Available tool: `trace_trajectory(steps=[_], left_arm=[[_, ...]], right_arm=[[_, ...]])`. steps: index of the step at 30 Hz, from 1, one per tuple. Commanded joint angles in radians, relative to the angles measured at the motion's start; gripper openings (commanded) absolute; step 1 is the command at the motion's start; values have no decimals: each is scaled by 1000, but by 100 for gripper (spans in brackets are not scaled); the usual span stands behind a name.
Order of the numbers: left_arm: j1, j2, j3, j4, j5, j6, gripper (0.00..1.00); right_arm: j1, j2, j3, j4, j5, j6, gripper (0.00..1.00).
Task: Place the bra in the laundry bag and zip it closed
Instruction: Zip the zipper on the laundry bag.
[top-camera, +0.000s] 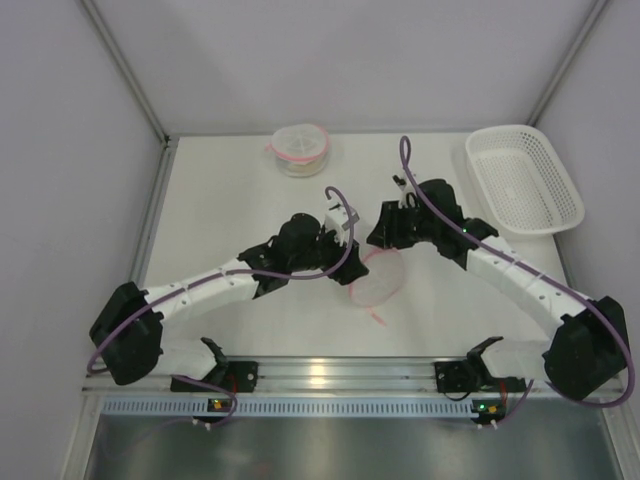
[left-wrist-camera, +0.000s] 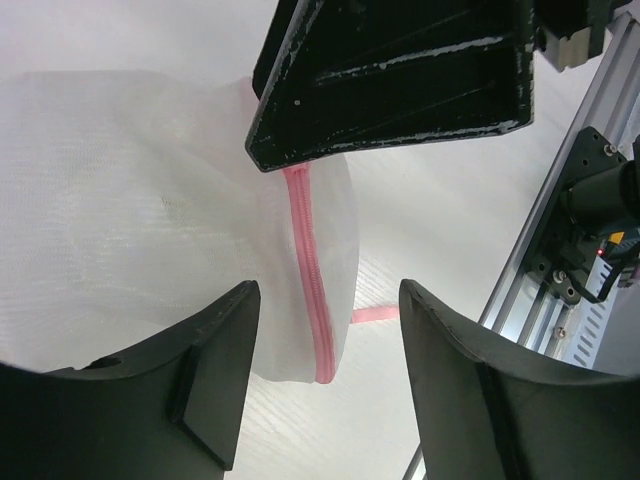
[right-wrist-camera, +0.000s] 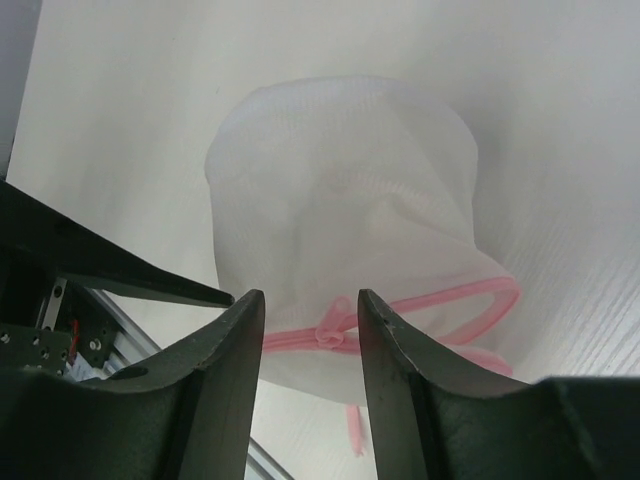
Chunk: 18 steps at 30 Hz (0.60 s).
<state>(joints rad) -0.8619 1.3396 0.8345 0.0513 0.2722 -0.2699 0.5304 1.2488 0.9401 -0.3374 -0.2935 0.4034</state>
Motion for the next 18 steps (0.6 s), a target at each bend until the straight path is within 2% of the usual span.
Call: trace_trajectory(steps=[1,18], left_arm=[[-3,-45,20,15,-18,14,64],[-34,23,67,7,-2,21,64]], right_arm=[[14,-9,-11,18,-12,-1,43],[31,38,25,-52,16,-60,36]])
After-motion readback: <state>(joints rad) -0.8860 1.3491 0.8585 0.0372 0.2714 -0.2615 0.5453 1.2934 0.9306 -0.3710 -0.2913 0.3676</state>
